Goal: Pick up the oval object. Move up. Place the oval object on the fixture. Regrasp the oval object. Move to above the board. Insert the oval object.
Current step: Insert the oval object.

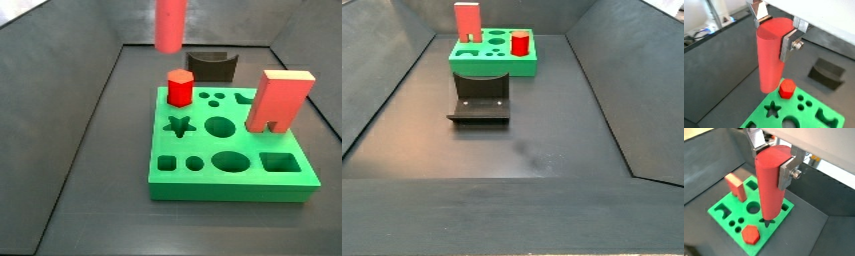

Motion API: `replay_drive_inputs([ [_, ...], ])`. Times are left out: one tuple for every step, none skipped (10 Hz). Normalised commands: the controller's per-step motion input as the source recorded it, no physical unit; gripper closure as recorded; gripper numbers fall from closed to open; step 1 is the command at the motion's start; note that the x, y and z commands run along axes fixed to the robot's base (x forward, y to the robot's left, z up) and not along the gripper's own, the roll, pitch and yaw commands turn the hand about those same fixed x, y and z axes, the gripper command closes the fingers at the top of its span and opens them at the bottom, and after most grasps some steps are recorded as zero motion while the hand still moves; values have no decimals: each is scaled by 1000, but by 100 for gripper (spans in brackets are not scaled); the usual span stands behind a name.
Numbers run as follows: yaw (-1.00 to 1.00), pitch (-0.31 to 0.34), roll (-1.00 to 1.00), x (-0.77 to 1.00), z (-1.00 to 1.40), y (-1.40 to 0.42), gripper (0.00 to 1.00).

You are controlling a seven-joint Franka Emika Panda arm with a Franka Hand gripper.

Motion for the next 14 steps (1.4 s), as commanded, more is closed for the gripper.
replay_drive_inputs([
  [-723,-274,-131,0,-117,-140,100],
  [-657,-310,-113,0,-134,-166,100],
  [-617,-301,-86,0,-111,-206,100],
  [-589,-239,0,0,-94,-343,100],
  [-569,-183,13,-11,-31,-331,100],
  [-506,-93,139,-86,0,-363,100],
  [-571,-80,146,0,-46,-386,100],
  [-691,-76,116,54,-34,-366,100],
  [-751,-80,91,129,-9,-323,100],
  [-757,-106,76,134,-23,-297,100],
  [-829,-156,10,97,-151,-160,100],
  [-769,-103,50,211,-274,-140,100],
  [-771,-99,99,226,-377,-109,100],
  [-783,-99,153,211,-491,-123,100],
])
